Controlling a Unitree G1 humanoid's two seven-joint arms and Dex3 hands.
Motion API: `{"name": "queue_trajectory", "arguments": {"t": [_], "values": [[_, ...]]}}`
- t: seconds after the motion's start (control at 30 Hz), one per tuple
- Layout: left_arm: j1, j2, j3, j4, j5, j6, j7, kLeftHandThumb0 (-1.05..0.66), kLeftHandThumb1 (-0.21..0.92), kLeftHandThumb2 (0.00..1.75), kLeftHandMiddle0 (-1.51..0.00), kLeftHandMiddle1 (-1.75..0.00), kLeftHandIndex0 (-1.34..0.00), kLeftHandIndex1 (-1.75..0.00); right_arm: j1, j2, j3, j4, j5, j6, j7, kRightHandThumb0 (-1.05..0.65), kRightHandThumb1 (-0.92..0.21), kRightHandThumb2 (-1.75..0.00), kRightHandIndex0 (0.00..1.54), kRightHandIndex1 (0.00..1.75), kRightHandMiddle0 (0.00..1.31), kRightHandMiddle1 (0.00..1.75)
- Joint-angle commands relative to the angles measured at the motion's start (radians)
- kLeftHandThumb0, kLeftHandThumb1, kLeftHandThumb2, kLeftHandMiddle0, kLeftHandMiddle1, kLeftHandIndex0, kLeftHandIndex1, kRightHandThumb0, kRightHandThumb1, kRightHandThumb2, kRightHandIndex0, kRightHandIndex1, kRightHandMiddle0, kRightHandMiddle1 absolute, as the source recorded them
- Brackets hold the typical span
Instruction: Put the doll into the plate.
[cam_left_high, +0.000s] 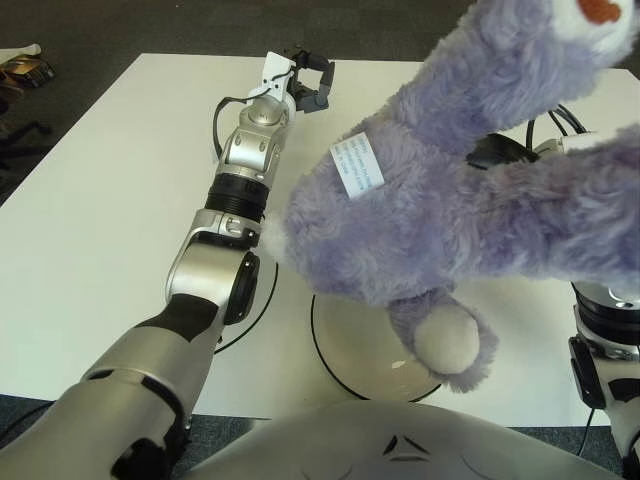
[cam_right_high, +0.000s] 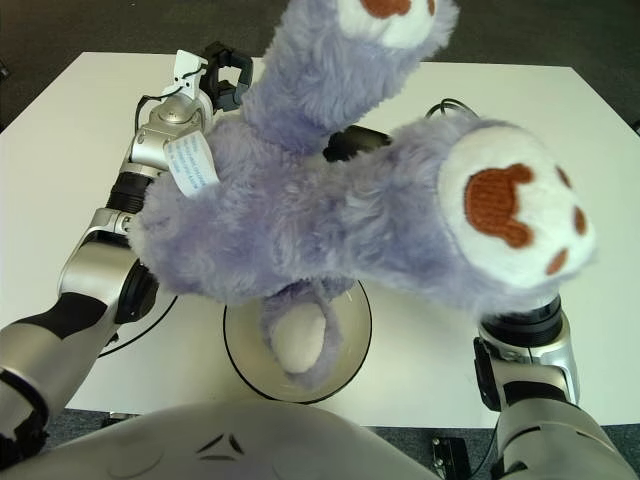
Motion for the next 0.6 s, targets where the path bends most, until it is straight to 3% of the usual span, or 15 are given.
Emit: {"name": "queue_trajectory", "arguments": {"t": [0.0,0.57], "values": [[-0.020,0.002,0.011,0.022,0.002,-0.024,0.009,0.00,0.51,1.07,-0.56,-1.63,-0.21,-1.75,-0.012,-0.008,-0.007,0.003,0.015,0.005,-0.016,-0.38,-0.77,-0.89,0.39,0.72,0.00,0.73],[-0.029,0.004,0.014,0.050,0.001,-0.050,0.006,0.00,0.51,1.05,-0.55,-1.62,-0.23,-1.75,-0.019,-0.009,0.005,0.009,0.015,0.002,-0.026,-0.38,-0.77,-0.89,0.40,0.70,0.00,0.73]]}}
